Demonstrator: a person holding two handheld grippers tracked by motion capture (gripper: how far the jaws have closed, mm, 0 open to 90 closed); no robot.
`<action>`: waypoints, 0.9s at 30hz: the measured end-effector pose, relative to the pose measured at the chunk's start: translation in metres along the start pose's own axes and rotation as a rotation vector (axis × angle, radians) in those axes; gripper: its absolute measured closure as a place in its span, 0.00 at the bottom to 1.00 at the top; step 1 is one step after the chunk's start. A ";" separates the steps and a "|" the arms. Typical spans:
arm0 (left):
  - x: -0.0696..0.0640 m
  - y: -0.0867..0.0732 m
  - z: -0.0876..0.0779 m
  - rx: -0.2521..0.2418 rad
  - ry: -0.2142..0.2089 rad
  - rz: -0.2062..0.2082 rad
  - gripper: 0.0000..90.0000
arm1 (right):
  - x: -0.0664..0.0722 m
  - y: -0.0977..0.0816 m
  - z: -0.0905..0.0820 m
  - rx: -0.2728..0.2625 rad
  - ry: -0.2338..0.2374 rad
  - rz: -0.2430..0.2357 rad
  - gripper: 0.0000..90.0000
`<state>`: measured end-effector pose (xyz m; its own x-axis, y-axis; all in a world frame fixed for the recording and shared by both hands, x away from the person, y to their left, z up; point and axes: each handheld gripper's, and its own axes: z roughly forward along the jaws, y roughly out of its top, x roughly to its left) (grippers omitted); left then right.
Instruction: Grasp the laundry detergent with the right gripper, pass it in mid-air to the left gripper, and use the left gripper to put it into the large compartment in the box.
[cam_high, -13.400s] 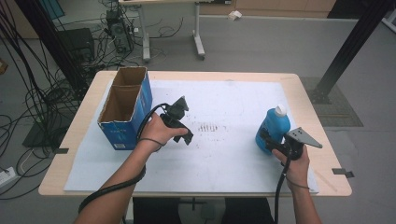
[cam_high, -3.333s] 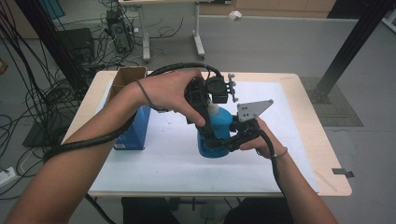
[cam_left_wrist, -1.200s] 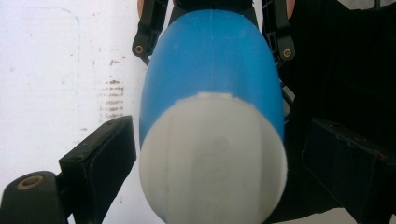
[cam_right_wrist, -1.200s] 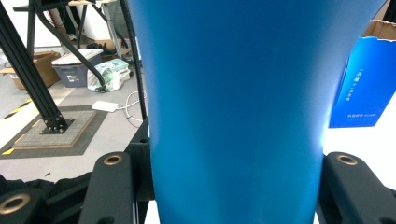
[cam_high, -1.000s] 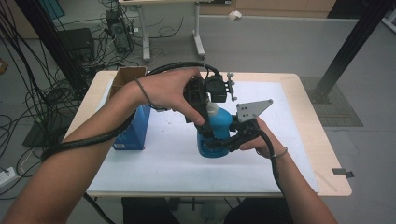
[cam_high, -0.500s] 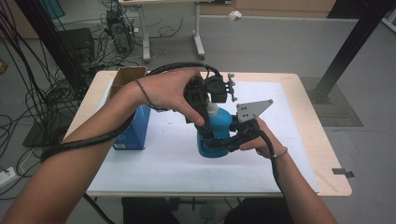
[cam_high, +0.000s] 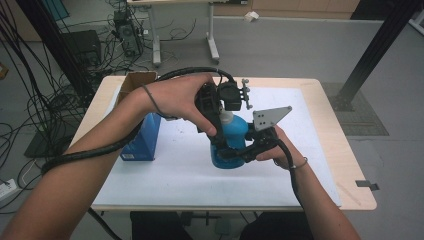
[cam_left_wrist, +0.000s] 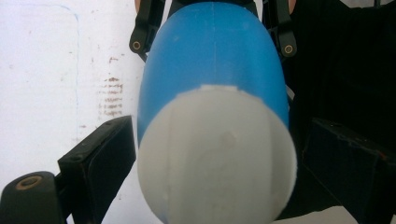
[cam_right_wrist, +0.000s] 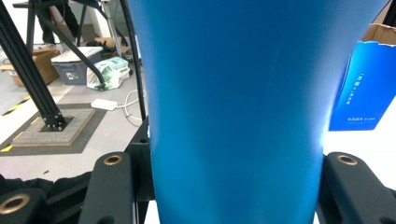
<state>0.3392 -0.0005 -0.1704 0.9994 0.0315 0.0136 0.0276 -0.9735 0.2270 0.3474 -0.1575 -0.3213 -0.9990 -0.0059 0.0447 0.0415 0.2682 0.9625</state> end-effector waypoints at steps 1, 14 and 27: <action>0.000 0.000 0.000 -0.004 -0.001 0.000 0.11 | 0.000 0.000 0.000 0.002 0.002 0.000 0.49; 0.001 -0.001 -0.001 -0.001 0.004 -0.002 0.11 | 0.000 0.002 0.002 0.003 0.006 -0.004 0.49; -0.001 0.006 0.001 0.003 0.001 0.019 0.21 | 0.000 0.003 0.003 0.003 0.008 -0.007 0.49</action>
<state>0.3386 -0.0065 -0.1695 0.9997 0.0131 0.0193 0.0085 -0.9745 0.2242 0.3471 -0.1539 -0.3194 -0.9991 -0.0155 0.0401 0.0344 0.2711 0.9619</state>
